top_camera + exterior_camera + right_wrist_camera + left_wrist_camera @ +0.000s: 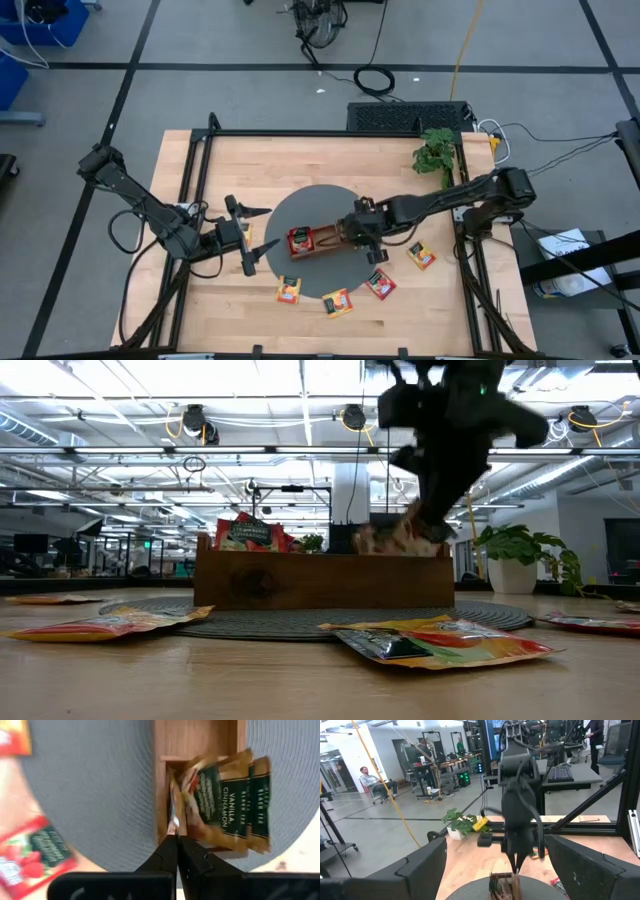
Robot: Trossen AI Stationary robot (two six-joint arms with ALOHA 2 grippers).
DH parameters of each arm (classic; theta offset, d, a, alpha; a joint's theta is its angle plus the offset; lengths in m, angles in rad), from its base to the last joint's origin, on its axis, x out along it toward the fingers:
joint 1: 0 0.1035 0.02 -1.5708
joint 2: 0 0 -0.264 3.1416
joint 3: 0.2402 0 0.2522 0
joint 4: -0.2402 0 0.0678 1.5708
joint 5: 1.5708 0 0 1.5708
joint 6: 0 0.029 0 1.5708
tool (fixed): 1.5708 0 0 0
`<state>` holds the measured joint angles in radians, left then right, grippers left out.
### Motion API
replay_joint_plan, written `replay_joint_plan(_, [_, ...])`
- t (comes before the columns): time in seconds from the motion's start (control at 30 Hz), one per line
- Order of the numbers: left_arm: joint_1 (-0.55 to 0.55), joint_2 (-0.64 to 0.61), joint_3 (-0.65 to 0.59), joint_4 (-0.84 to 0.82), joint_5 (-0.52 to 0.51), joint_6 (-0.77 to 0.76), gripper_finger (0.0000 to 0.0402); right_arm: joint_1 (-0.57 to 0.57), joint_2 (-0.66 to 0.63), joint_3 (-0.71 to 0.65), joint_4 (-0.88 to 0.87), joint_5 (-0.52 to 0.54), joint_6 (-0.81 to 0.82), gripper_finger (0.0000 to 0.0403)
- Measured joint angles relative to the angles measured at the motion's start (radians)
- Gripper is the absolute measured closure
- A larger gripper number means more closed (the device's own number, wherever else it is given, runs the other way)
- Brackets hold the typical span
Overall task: Pick & Place Tea
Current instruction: Put the yellow tea bag into the right section of the wooden organizer
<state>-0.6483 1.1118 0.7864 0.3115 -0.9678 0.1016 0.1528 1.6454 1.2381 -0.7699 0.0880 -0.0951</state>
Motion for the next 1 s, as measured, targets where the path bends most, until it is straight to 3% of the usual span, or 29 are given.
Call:
replay_joint_plan(0.17, [0.000,0.000,0.000,0.000,-0.001,0.000,0.0062,0.001,0.047,0.000,-0.043,0.074,-0.007,0.0403])
replay_joint_plan(0.67, [0.000,0.000,0.000,-0.003,-0.001,-0.006,0.0062,0.013,-0.023,-0.001,0.049,0.068,0.044,0.0399])
replay_joint_plan(0.77, [-0.002,0.000,0.000,-0.004,-0.001,-0.006,0.0062,0.013,-0.022,-0.001,0.033,0.066,0.057,0.0370])
replay_joint_plan(1.0, [-0.002,0.000,0.000,-0.006,-0.001,-0.006,0.0062,0.013,-0.023,-0.001,0.118,0.070,0.089,0.0247])
